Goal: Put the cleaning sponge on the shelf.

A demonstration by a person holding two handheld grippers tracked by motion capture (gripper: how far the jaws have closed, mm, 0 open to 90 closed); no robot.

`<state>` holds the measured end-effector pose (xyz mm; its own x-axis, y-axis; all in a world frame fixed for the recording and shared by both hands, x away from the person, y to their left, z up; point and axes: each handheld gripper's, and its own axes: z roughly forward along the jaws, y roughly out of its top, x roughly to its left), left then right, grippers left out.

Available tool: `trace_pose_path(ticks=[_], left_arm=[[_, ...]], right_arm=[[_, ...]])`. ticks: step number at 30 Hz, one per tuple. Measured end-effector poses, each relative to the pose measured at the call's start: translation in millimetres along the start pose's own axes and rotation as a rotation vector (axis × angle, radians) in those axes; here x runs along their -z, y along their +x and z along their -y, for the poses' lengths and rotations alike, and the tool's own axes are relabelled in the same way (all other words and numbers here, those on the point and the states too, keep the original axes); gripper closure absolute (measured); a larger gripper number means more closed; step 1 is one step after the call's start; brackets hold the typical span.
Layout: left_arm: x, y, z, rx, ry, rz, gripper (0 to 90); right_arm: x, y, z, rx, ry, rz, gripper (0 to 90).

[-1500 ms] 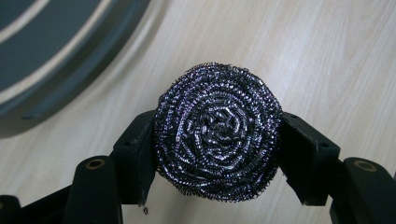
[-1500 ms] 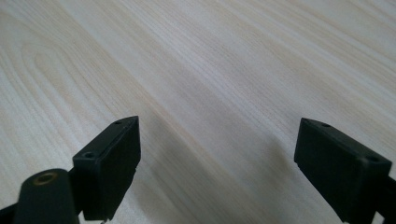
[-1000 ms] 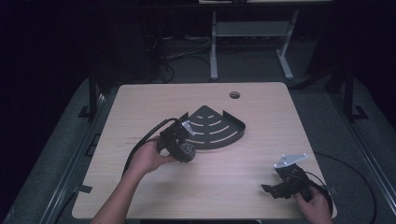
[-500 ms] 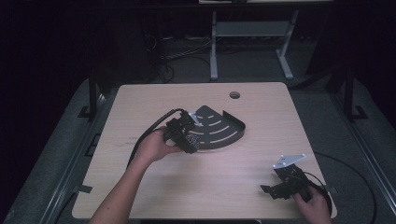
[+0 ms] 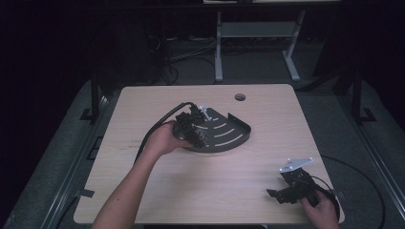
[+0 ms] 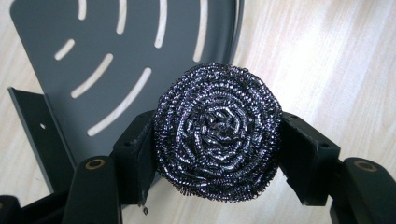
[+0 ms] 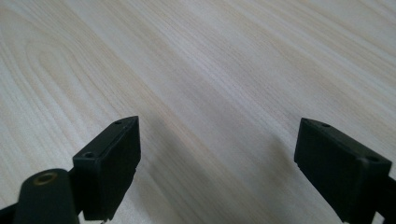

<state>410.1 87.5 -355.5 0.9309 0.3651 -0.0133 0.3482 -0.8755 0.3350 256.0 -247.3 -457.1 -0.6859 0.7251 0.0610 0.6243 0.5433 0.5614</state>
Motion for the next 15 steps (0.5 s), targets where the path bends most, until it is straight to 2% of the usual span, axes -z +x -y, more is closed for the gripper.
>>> trace_pose_path(ticks=[4, 8, 15], left_arm=[[-0.7, 5.8, -6.9, 0.002, -0.016, 0.0, 34.1], [-6.1, 10.7, -8.7, 0.014, -0.012, 0.008, 34.1], [-13.3, 19.1, -11.0, 0.034, -0.032, 0.005, 34.1]], right_arm=[[0.0, 0.0, 0.2, -0.001, -0.001, -0.002, 14.3], [0.3, -0.2, 0.4, -0.002, -0.003, -0.002, 14.3], [0.3, -0.8, 0.8, -0.008, -0.003, -0.003, 14.3]])
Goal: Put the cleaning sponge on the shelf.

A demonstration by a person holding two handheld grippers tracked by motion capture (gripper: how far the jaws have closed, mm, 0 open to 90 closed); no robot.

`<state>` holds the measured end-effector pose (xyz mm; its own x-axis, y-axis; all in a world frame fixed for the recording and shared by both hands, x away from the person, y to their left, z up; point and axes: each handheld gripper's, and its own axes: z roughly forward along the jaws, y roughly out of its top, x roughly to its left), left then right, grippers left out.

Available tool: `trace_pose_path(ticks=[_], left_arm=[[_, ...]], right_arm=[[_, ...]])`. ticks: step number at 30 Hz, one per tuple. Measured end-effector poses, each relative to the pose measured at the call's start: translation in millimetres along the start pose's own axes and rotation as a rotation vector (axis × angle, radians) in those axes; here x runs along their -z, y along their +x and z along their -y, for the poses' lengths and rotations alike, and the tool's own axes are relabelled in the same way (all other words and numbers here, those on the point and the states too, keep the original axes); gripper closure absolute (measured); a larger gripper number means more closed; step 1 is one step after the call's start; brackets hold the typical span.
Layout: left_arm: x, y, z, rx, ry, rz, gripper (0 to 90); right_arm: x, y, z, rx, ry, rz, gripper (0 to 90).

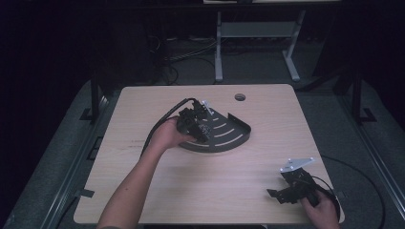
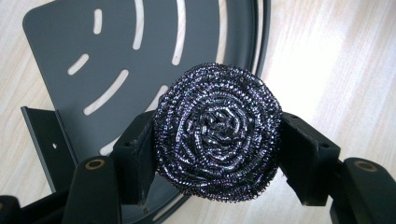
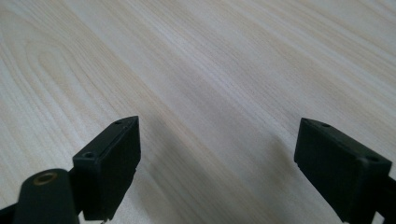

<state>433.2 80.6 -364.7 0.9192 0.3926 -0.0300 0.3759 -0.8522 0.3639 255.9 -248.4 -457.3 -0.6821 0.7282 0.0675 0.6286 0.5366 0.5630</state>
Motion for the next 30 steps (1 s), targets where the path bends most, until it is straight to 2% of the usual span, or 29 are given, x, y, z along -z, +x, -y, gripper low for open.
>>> trace_pose_path(ticks=[8, 16, 21, 30], left_arm=[[-6.8, 10.7, -5.4, 0.01, 0.019, -0.003, 34.1], [-14.3, 19.3, -8.0, 0.02, 0.011, -0.014, 33.9], [-21.3, 25.9, -7.6, 0.046, -0.005, -0.022, 33.9], [-32.0, 33.2, -6.9, 0.071, -0.001, -0.026, 33.7]], right_arm=[[0.0, 0.0, 0.1, 0.0, -0.001, -0.001, 14.3], [-0.1, -0.1, 0.1, 0.001, 0.0, 0.0, 14.3], [0.2, -0.8, -0.1, 0.005, -0.001, 0.003, 14.3], [1.2, -1.4, 0.5, 0.0, -0.005, 0.003, 14.3]])
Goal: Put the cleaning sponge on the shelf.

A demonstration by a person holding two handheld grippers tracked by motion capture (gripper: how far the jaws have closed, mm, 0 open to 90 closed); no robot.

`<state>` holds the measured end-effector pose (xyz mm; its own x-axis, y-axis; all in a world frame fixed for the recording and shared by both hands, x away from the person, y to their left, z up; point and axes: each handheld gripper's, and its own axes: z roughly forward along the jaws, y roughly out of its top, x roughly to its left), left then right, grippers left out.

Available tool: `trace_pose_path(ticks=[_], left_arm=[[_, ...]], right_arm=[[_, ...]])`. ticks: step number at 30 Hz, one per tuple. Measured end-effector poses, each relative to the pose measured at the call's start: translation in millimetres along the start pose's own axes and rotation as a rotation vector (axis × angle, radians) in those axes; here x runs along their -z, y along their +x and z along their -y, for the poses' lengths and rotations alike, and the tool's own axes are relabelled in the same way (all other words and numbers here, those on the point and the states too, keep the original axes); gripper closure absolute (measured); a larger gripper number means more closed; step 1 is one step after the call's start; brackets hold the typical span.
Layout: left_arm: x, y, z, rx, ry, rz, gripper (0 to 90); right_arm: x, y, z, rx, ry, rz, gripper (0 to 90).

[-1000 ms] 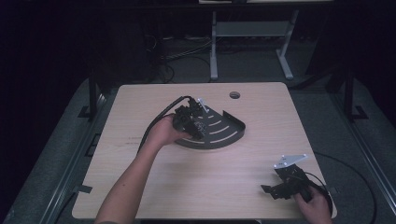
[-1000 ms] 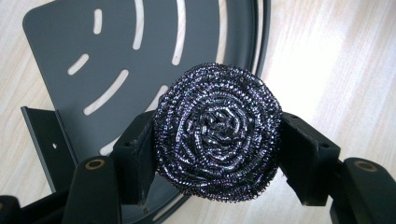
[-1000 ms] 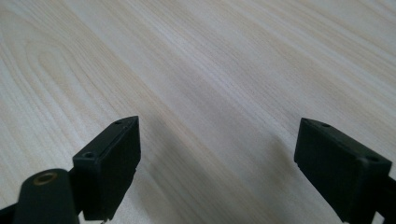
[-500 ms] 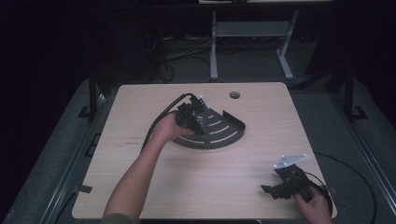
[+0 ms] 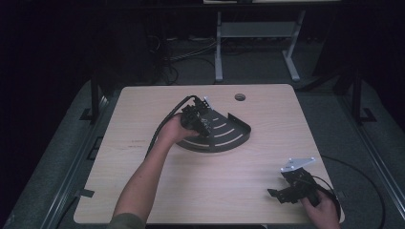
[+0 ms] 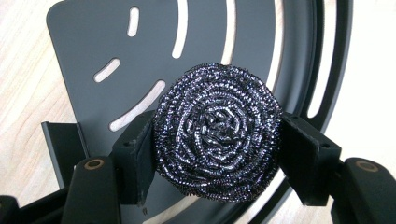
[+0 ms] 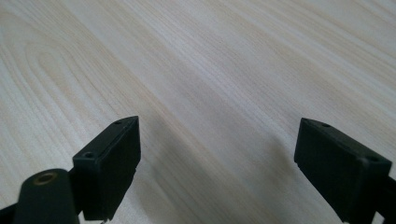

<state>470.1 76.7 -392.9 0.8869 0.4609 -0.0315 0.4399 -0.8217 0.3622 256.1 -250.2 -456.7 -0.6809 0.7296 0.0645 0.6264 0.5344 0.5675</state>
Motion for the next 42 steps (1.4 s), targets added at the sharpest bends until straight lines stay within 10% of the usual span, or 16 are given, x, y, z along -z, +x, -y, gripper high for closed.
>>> trace_pose_path(ticks=[42], left_arm=[[-38.0, 10.7, -1.6, 0.051, 0.055, 0.029, 33.4]], right_arm=[[0.6, -1.2, -0.1, 0.004, -0.002, 0.001, 14.3]])
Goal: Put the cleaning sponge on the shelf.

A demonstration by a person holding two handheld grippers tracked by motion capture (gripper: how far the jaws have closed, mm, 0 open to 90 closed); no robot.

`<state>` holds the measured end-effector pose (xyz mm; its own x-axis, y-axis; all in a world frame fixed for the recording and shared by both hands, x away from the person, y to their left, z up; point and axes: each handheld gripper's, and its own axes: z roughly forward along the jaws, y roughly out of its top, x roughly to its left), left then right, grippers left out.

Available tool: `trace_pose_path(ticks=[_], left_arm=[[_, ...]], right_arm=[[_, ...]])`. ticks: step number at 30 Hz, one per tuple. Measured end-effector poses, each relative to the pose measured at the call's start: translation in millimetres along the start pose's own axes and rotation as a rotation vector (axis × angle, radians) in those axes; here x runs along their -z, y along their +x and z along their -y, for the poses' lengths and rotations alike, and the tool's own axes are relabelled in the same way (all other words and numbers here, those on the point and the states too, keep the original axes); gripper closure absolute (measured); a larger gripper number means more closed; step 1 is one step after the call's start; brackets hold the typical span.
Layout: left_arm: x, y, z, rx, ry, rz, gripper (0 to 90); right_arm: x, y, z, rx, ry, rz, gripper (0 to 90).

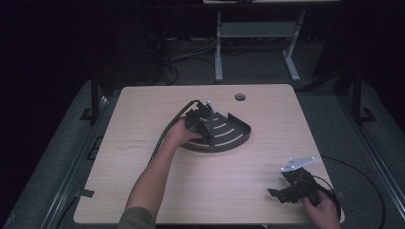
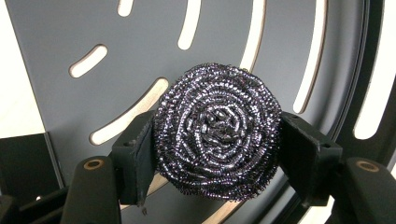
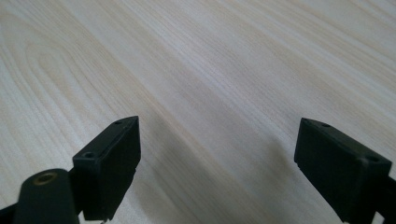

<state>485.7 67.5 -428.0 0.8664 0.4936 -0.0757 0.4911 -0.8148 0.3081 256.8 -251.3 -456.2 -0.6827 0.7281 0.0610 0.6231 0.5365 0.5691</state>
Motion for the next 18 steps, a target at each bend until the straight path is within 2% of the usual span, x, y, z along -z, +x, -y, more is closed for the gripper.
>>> trace_pose_path(ticks=[12, 18], left_arm=[[-0.5, -0.2, -0.2, -0.001, 0.0, 0.006, 32.6], [1.8, -0.2, 0.2, 0.003, -0.008, 0.002, 29.5]], right_arm=[[-0.2, 0.5, -0.2, 0.0, 0.001, -0.002, 14.4], [0.1, 0.6, -0.7, 0.003, -0.001, 0.0, 14.3]])
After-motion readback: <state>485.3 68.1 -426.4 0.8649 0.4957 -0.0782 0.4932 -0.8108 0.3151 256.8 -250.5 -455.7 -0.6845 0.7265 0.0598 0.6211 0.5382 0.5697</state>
